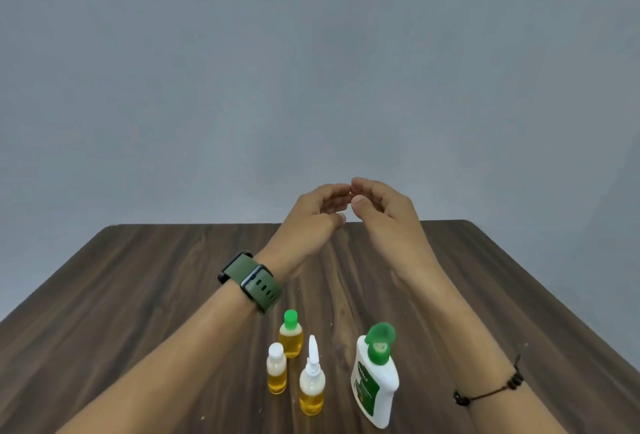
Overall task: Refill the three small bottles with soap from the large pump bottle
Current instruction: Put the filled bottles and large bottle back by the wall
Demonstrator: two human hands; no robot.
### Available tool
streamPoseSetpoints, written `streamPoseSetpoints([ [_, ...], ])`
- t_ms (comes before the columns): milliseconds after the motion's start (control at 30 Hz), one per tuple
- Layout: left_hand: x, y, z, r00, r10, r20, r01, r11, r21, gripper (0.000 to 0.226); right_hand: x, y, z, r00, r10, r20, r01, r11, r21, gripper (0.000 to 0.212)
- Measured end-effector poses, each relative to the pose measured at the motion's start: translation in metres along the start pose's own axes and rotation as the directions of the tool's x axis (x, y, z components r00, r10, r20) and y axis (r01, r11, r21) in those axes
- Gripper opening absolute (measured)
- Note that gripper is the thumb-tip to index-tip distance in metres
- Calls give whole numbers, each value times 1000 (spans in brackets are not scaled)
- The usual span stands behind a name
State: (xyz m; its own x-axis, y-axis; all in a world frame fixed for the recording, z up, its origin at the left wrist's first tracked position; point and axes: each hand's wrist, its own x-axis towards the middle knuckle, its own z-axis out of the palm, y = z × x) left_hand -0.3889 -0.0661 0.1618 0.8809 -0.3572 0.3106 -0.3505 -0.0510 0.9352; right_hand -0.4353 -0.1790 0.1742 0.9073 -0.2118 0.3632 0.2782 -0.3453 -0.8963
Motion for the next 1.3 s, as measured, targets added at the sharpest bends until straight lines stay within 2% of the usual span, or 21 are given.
streamPoseSetpoints([
  [200, 12, 70, -10, 999, -7, 40, 8, 1000, -28, 48, 13, -71, -20, 1000, -24, -11, 23, 998, -62, 27],
  [333, 11, 84, -11, 997, -10, 83, 13, 999, -36, 50, 8, -84, -30, 999, -21, -32, 18, 996, -84, 22],
  [600, -14, 28, 14, 960, -168, 226, 172, 985, -1, 49, -21, -24, -30, 980, 187, -65, -195, 971, -139, 32],
  [767, -28, -24, 31, 848, -375, 374, 317, 925, 208, 51, -50, 28, -29, 925, 366, -100, -378, 908, -181, 37],
  [900, -28, -66, 38, 805, -495, 327, 381, 854, 355, 44, -80, 70, -27, 844, 509, -166, -535, 815, -222, 42],
  [1000, -29, -91, 42, 771, -546, 328, 361, 799, 481, 36, -100, 94, -25, 774, 604, -189, -633, 731, -254, 44],
  [1133, -30, -99, 52, 709, -584, 395, 235, 724, 649, 24, -119, 116, -23, 699, 696, -166, -713, 658, -242, 44],
  [1300, -25, -108, 62, 708, -580, 403, 132, 670, 731, 34, -125, 128, -20, 670, 724, -164, -742, 648, -171, 43],
])
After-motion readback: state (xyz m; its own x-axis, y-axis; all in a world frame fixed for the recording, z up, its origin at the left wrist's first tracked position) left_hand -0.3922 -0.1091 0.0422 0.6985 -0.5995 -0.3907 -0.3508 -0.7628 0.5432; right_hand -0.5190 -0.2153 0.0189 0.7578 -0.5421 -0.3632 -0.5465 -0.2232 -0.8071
